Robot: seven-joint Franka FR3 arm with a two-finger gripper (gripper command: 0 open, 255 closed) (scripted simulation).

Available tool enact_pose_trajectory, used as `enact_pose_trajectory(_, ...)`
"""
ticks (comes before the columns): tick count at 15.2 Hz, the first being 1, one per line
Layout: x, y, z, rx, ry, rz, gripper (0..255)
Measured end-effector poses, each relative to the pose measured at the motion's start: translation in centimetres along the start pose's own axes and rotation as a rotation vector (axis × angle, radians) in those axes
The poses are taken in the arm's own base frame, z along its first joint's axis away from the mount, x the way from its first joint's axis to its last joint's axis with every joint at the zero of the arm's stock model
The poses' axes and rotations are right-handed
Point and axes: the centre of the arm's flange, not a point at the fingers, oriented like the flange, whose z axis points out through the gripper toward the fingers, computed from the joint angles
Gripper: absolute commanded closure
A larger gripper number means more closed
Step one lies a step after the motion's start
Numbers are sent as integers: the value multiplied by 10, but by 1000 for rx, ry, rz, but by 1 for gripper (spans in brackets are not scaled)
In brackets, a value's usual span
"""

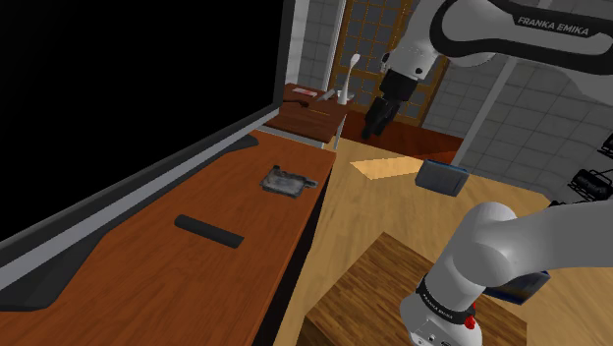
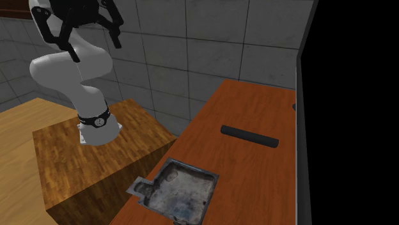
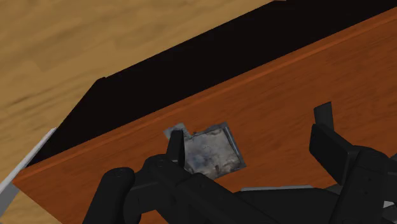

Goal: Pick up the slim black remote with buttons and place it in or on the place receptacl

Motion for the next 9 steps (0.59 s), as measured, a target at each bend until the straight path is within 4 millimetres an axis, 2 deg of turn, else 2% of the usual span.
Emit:
enact_pose_trajectory(2, 3, -3, 4, 0, -2, -4, 0)
enact_pose_trajectory(3, 10, -10, 9, -1, -7, -10, 0)
enact_pose_trajectory(7, 38, -37, 38, -3, -27, -39, 0)
enact_pose_trajectory(9, 52, -51, 59, -4, -37, -54, 0)
